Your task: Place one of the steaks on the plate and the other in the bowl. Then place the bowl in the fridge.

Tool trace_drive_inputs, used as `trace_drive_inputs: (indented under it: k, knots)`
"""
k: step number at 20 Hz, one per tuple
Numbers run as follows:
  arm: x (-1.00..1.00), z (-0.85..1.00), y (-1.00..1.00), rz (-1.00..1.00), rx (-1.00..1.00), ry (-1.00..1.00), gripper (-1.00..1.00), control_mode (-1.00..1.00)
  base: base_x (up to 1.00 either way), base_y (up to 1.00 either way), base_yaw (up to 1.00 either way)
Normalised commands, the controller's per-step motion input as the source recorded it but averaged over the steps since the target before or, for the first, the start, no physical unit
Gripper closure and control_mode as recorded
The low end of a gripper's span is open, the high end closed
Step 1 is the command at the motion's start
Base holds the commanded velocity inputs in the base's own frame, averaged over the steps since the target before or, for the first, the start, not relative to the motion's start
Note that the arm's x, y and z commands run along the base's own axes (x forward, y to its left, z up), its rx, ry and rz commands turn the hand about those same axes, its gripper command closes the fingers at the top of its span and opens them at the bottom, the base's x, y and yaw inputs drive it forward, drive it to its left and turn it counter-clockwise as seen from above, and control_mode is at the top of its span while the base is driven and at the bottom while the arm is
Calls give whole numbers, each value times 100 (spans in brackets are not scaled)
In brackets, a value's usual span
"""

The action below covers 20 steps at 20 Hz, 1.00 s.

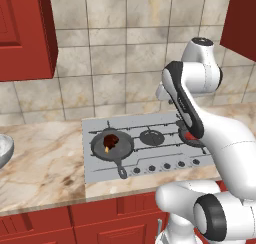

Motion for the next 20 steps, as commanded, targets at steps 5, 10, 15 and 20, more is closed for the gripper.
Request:
trace_drive_inputs:
  k: [5,10,15,20]
  knots:
    - [0,0,0,0,0,0,-100,-100,0,0,0]
    - [0,0,0,0,0,0,-100,-100,0,0,0]
    - [0,0,0,0,0,0,-100,-100,0,0,0]
    - [0,0,7,0,-1,0,-100,-100,0,0,0]
